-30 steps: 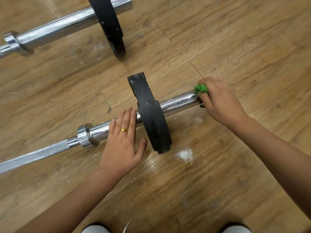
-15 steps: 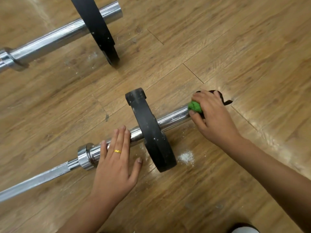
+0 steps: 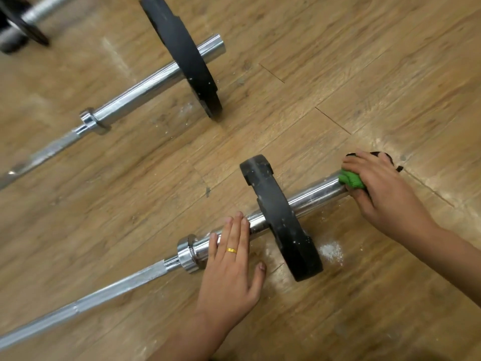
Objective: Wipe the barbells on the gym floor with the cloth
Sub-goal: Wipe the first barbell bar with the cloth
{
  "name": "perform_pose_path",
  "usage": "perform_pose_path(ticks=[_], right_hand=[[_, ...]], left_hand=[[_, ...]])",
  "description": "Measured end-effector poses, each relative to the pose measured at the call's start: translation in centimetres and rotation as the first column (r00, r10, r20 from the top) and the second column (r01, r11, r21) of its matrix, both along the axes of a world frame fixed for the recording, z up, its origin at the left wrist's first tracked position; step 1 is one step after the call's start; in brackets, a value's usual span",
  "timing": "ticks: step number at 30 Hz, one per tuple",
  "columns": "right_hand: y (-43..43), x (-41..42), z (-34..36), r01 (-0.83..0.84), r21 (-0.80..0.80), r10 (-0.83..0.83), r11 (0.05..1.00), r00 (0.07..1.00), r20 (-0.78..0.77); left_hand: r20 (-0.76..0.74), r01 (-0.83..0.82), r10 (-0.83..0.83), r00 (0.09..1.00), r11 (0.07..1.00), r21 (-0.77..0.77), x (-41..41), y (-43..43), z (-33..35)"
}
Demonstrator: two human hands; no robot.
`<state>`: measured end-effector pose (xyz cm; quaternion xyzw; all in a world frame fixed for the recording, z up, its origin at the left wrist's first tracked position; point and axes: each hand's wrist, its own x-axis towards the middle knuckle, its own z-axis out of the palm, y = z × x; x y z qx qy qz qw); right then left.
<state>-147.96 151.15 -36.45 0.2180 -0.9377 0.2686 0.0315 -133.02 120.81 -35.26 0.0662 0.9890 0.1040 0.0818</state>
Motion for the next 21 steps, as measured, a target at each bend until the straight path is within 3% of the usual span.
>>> perform_pose_path(ticks=[4, 9, 13, 17, 21], right_hand=[[0.1, -2.0, 0.8, -0.120, 0.060, 0.124, 0.991, 0.990, -0.073], [-1.5, -3.3, 0.4, -0.001, 0.040, 0.004, 0.999, 0.997, -0.079], [-1.8, -3.9, 0.6, -0.150, 0.099, 0.160, 0.984, 0.982, -0.098], [-0.9, -5.5, 0.6, -0.017, 0.048, 0.021, 0.999, 0.996, -0.084], [-1.8, -5.4, 0.1, -0.176, 0.084, 0.187, 0.981, 0.973, -0.138]], left_hand=[[-0.004, -0.014, 0.013, 1.000, 1.000, -0.013, -0.6, 0.1, 0.0], [-0.021, -0.038, 0.037, 0.999, 0.999, -0.027, -2.0, -0.3, 0.0], [-0.013, -0.024, 0.024, 1.000, 0.998, -0.054, -3.1, -0.9, 0.0], [-0.021, -0.033, 0.032, 0.999, 0.997, -0.066, -4.3, -1.3, 0.2], [-0.025, -0.043, 0.041, 0.999, 0.996, -0.078, -5.9, -1.9, 0.3]])
